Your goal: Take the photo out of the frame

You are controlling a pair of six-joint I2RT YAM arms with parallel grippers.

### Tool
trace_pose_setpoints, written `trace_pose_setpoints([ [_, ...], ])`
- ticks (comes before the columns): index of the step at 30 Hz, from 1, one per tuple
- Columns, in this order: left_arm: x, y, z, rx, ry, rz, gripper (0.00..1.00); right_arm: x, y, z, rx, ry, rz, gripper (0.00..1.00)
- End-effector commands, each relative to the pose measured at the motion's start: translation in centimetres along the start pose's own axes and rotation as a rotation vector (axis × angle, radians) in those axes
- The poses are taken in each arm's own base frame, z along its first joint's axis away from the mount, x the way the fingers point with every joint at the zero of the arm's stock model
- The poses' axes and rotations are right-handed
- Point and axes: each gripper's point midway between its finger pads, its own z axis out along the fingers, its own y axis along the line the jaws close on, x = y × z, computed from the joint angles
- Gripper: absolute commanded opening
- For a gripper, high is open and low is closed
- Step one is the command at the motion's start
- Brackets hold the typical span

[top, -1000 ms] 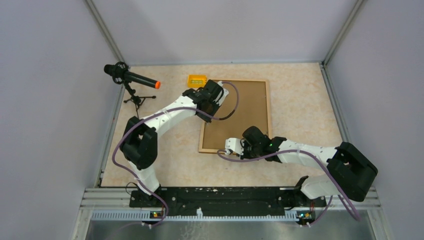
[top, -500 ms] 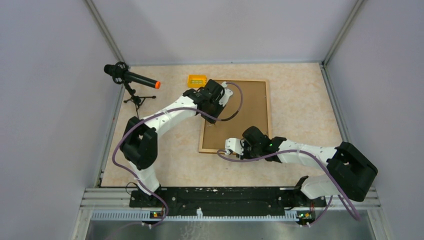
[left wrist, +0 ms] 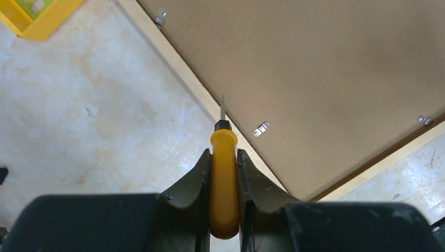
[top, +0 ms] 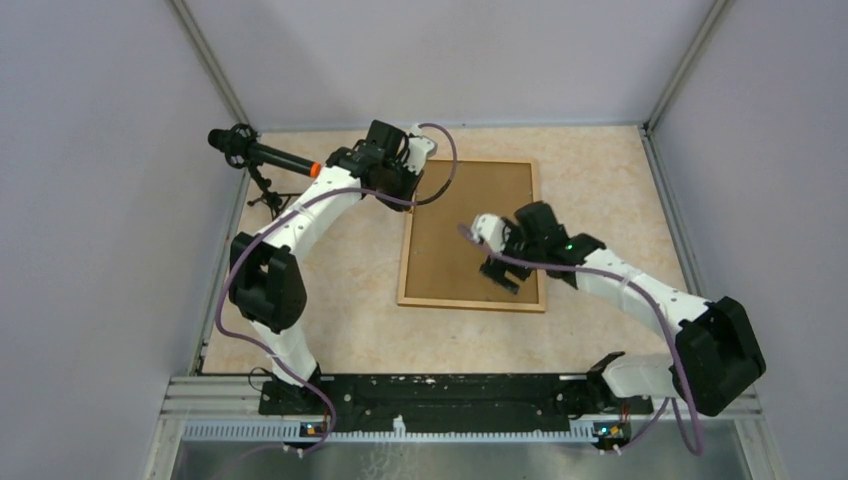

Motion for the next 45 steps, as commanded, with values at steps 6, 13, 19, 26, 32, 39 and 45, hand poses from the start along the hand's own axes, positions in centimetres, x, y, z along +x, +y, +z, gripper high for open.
trace_pose_setpoints([
  [6,-4.0,0.4,-2.4,-0.033,-0.125,0.125,0.00,-1.3,-10.5,-2.2,0.147,-0.147,0.557,0.85],
  [13,-4.0,0.3,-2.7,-0.041,-0.145,0.096,0.00,4.0,-15.9,0.3,0.258,-0.014,0.870,0.70],
  [19,-3.5,0.4,-2.8,-0.050,-0.139,0.095,0.00,6.5,-17.3,1.7,0.357,0.034,0.919,0.65],
  [26,-3.4,0.4,-3.0,-0.050,-0.145,0.113,0.00,8.3,-17.1,4.4,0.332,0.095,0.968,0.52],
  [32,-2.9,0.9,-2.7,-0.069,-0.125,0.174,0.00,9.6,-14.8,5.5,0.249,0.159,0.970,0.36],
  [39,-3.2,1.3,-2.0,-0.074,-0.122,0.210,0.00,10.3,-11.7,5.1,0.165,0.180,0.946,0.15],
  [45,-3.1,1.7,-0.4,-0.073,-0.081,0.302,0.00,9.0,-9.9,5.1,0.094,0.151,0.921,0.05],
])
